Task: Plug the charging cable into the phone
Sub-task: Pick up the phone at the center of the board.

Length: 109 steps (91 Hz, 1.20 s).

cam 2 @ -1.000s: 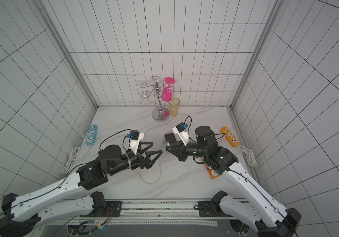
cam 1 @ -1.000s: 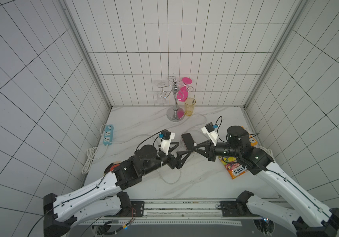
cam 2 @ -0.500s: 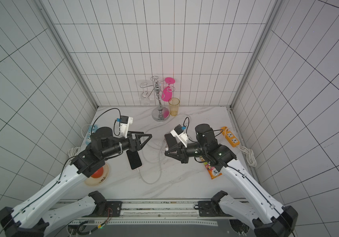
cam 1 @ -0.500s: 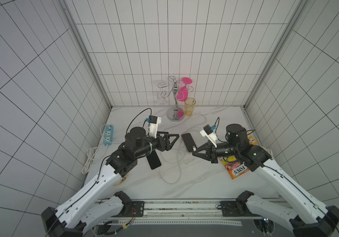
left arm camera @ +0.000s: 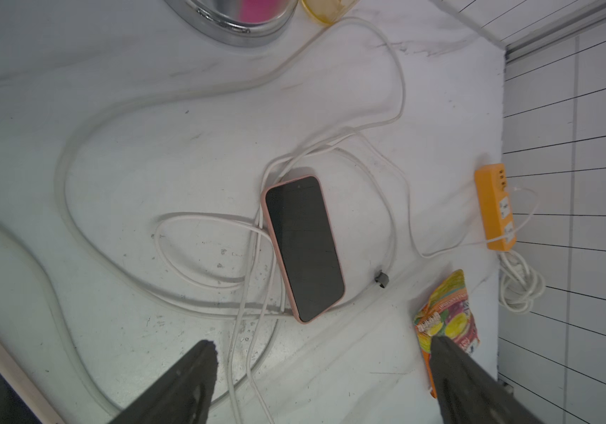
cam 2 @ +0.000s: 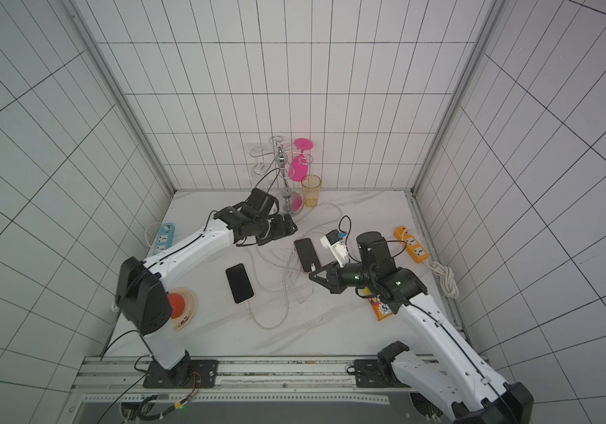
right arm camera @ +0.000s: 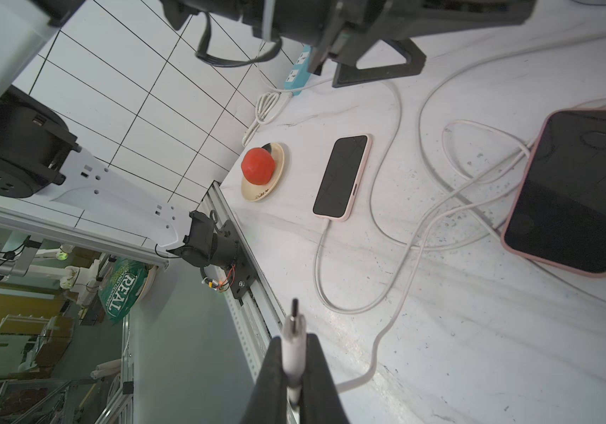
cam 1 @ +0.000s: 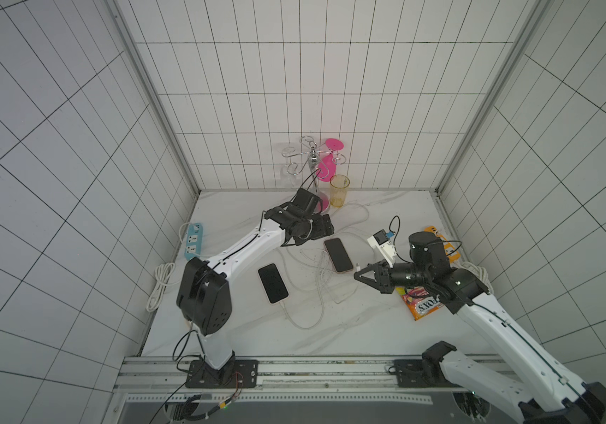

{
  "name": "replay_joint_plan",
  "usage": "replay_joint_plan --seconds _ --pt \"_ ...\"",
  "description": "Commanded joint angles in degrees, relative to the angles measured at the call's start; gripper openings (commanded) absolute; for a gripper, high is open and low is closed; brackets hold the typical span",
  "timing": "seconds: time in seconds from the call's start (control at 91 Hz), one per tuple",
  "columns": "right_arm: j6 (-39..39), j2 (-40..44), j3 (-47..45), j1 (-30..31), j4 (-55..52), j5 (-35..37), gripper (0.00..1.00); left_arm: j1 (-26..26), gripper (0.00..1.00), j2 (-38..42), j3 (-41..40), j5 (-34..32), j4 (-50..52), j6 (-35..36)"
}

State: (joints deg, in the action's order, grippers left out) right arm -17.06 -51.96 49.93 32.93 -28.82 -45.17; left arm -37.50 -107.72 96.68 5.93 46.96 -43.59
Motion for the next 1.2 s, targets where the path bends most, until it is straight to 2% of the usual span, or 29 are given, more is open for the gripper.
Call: replay_joint_plan --seconds 0.0,0.099,0.198,0.418,0.847,1.187 --pt "-1.1 2.5 -1.2 -0.6 -1.1 0.9 0.00 -4.0 0.92 -10.7 12.4 -6.5 11.1 -0.7" --pt "-1.4 3.3 -1.3 -0.8 -1.4 0.7 0.00 -5.5 0.92 -22.1 26.0 -9.5 21.7 -2.6" --pt "-1.1 3.4 -0.9 -0.9 -1.8 0.4 0.00 -6.6 0.93 -28.1 32.3 -12.6 26.7 -5.4" --pt "-1.3 2.6 -0.5 -0.9 -1.8 -0.4 0.00 -7.2 0.94 -30.2 33.0 -14.6 25.2 -9.5" --pt "-1.8 1.1 -0.4 -0.9 -1.1 -1.8 0.00 -9.0 0.96 -38.0 39.7 -15.8 25.2 -8.5" --pt "-2.7 1.2 -2.1 -0.9 1.1 -2.1 0.00 -9.7 0.97 -40.4 40.2 -17.3 24.2 -8.1"
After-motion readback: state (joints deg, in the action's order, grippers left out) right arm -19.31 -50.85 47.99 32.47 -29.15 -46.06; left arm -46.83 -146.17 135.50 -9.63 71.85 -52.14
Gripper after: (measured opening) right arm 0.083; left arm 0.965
